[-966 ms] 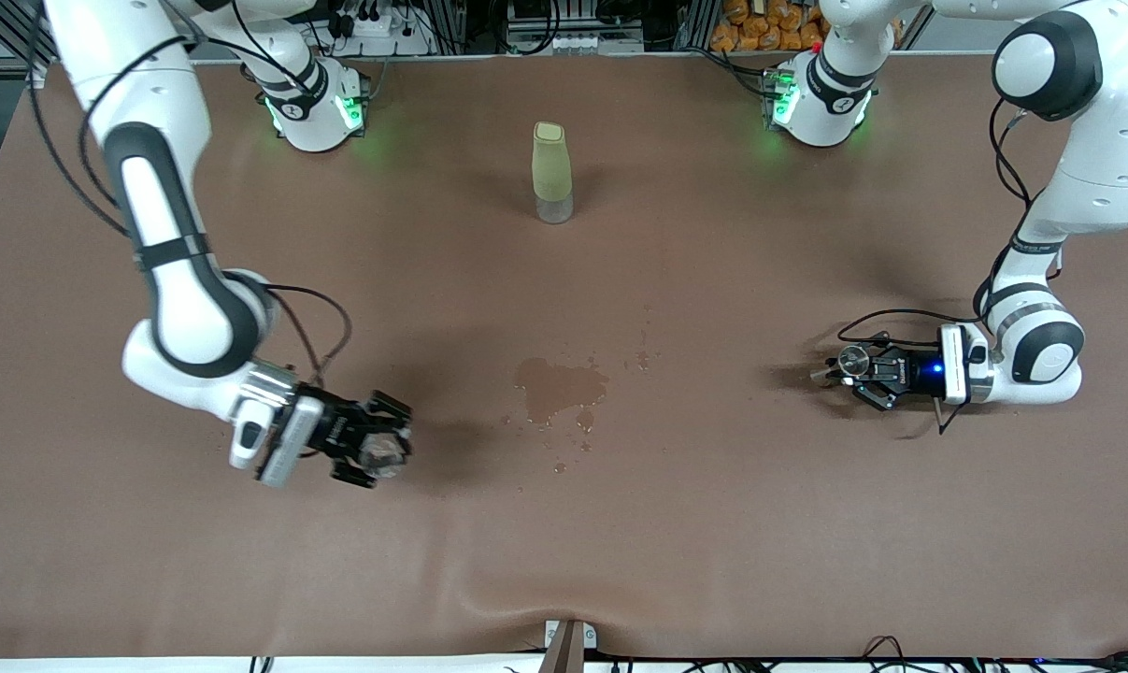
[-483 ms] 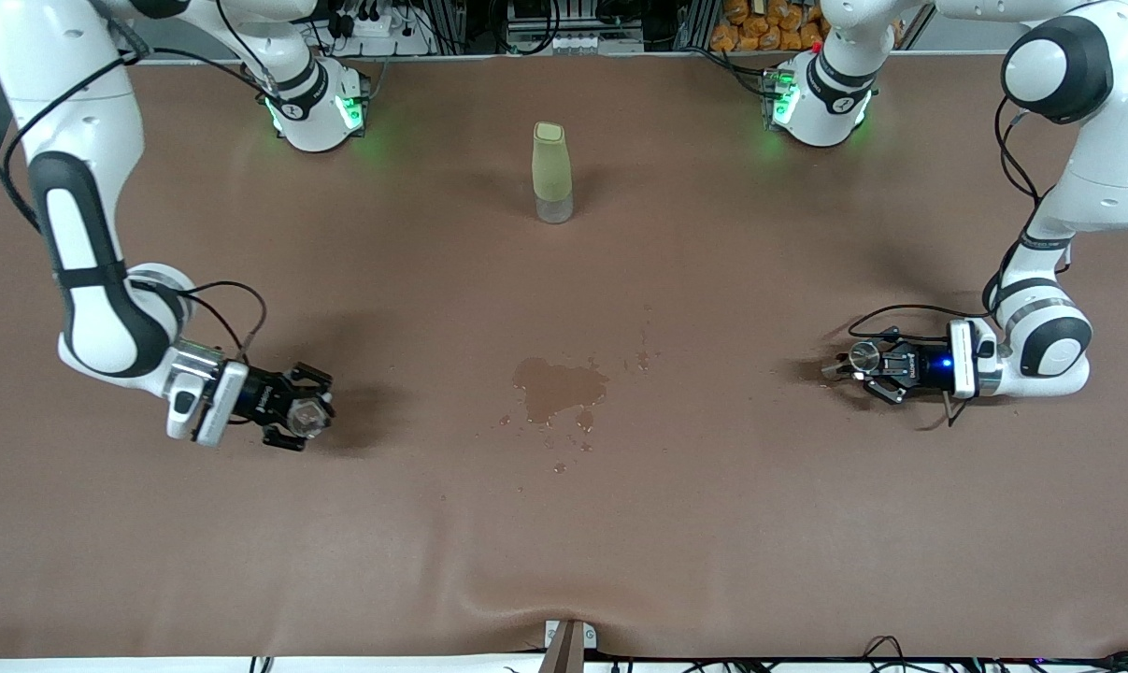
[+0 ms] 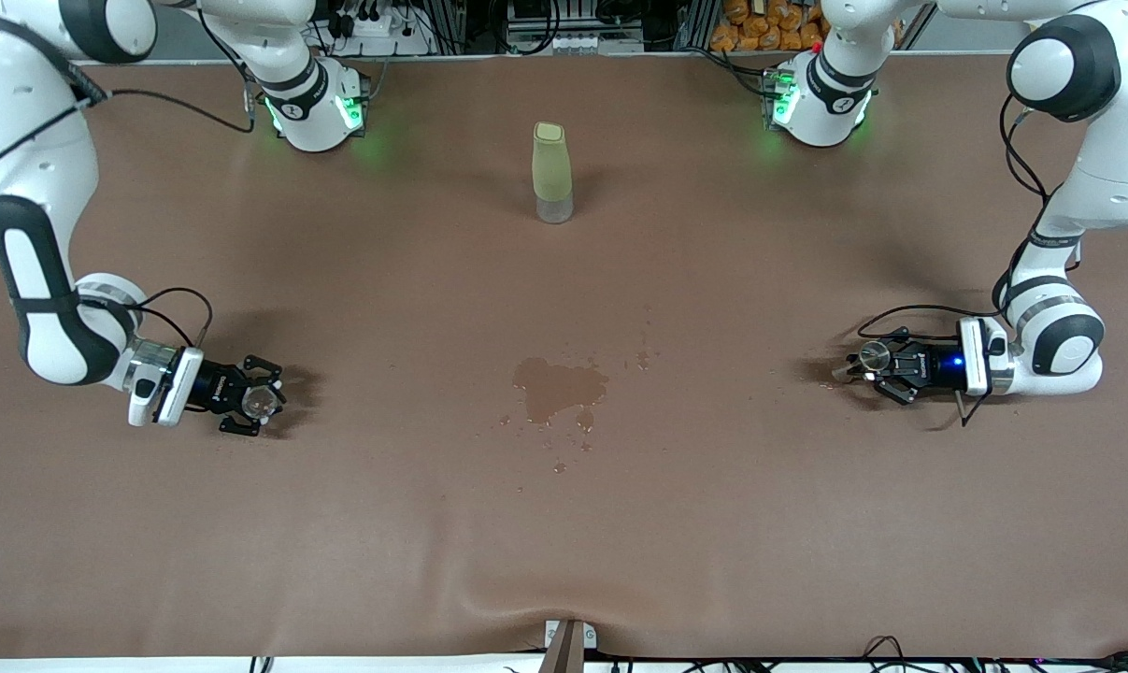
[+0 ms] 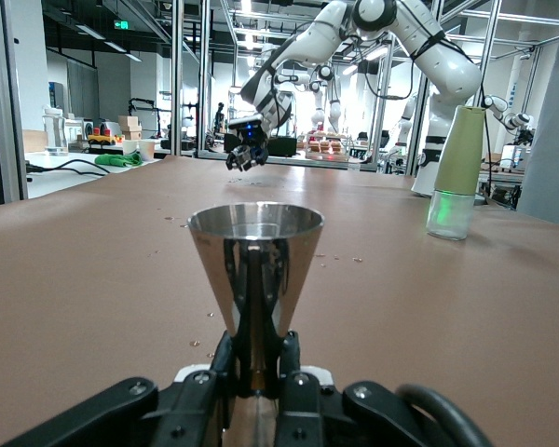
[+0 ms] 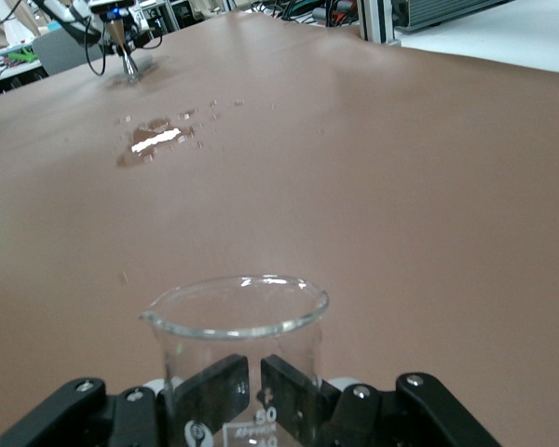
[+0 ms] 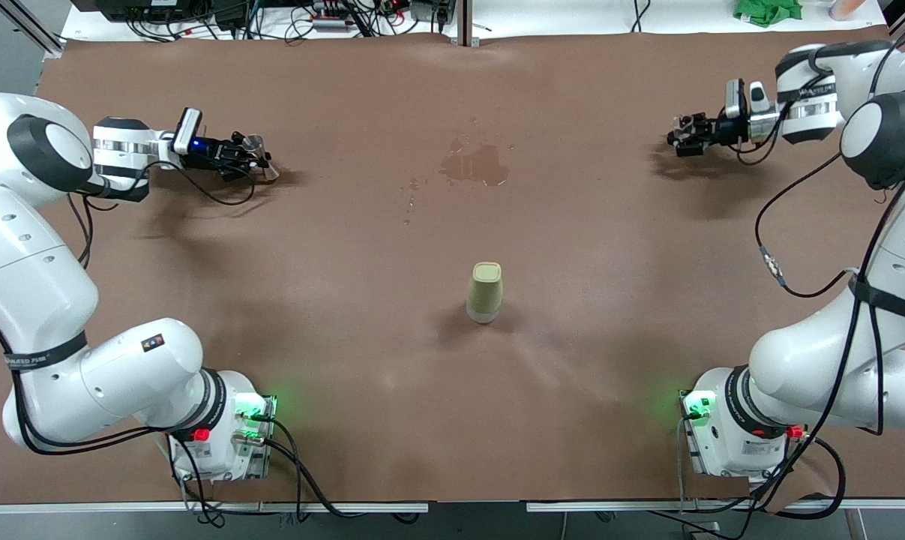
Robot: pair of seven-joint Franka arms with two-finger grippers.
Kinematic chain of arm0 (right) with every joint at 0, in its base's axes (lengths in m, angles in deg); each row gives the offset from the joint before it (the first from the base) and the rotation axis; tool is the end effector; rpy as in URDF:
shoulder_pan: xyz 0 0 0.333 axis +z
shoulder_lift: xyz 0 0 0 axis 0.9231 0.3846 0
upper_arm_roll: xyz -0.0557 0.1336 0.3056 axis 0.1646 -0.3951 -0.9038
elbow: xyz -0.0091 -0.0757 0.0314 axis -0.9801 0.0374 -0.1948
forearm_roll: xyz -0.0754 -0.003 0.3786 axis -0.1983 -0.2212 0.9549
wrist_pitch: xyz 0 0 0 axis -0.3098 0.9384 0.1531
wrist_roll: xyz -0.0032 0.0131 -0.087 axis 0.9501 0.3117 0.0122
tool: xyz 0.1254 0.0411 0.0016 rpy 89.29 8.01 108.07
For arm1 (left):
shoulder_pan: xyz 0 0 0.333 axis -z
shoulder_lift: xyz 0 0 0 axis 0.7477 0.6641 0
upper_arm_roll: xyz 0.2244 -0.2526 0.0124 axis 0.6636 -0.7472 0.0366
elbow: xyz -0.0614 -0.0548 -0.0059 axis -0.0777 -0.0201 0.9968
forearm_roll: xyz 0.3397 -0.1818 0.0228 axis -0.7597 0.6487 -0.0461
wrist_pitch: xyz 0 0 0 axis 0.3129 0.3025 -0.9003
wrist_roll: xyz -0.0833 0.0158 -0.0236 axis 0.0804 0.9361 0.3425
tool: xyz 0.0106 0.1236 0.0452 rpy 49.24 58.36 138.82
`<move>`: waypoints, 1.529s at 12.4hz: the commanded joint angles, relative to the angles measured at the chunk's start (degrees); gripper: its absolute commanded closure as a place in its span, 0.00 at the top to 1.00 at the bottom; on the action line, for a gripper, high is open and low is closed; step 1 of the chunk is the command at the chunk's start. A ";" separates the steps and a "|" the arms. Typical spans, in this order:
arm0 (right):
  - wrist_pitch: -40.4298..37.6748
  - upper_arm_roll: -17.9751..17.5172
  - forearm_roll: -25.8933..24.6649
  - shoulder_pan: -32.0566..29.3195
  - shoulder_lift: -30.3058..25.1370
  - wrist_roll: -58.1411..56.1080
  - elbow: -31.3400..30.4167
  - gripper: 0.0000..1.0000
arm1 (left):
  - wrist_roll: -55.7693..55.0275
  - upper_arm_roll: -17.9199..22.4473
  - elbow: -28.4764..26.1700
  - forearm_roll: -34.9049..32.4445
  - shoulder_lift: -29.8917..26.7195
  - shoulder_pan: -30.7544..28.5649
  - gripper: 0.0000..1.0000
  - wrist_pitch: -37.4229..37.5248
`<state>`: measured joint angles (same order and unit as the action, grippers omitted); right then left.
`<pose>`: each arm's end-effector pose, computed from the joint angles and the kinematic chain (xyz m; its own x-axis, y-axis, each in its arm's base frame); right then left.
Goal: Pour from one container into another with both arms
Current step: 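Lower the beaker with the right gripper while the left gripper lowers the jigger, then set the jigger down and open the left gripper while the right gripper releases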
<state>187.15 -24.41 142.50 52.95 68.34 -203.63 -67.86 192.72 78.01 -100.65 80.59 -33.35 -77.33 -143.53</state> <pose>0.6089 -0.0967 0.1252 0.3387 0.4256 0.8391 0.9227 -0.3250 -0.2076 0.5872 0.1066 0.1025 0.0614 -0.1251 0.9902 -0.9952 0.0675 0.0703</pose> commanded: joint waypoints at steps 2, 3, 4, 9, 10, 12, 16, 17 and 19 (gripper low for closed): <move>-3.17 -1.00 -6.05 -4.10 4.45 -4.37 8.47 0.00 | 1.11 -0.37 0.55 -1.21 1.08 -0.41 0.23 1.18; -3.96 -1.00 -6.94 -4.89 4.89 -5.94 9.70 0.00 | 1.63 -0.37 0.55 -1.21 1.08 -0.41 0.26 1.18; -4.23 -1.00 -6.95 -5.77 5.24 -7.53 10.33 0.00 | 2.33 -0.37 0.55 -1.21 1.17 -0.41 0.31 1.18; -7.22 -1.00 -6.60 -9.11 8.49 -11.14 13.40 0.00 | -3.18 -0.37 0.72 -3.83 1.35 -0.41 1.00 1.18; -7.22 -1.09 -5.90 -9.29 9.54 -11.15 13.84 0.00 | -5.29 -0.37 0.81 -4.28 1.00 -0.67 1.00 1.53; -7.22 -1.09 -3.80 -9.12 10.17 -11.15 14.37 0.03 | -10.90 -0.37 2.73 -8.21 0.99 -2.51 1.00 2.67; -7.40 -1.09 -3.52 -9.38 9.82 -10.62 14.37 1.00 | -26.81 -0.37 13.19 -22.80 -1.38 -3.49 1.00 8.55; -7.92 -1.09 -3.52 -9.47 9.56 -10.53 14.37 1.00 | -31.72 -0.02 13.90 -24.04 -2.69 -3.92 1.00 8.91; -10.55 -1.00 -3.70 -9.38 9.21 -8.70 14.72 1.00 | -41.12 -0.19 14.26 -26.59 -5.15 -4.28 1.00 9.00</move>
<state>178.90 -24.78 138.34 44.62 77.60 -214.02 -54.16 158.24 77.95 -86.31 56.72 -36.06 -81.56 -135.33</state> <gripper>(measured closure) 0.185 0.000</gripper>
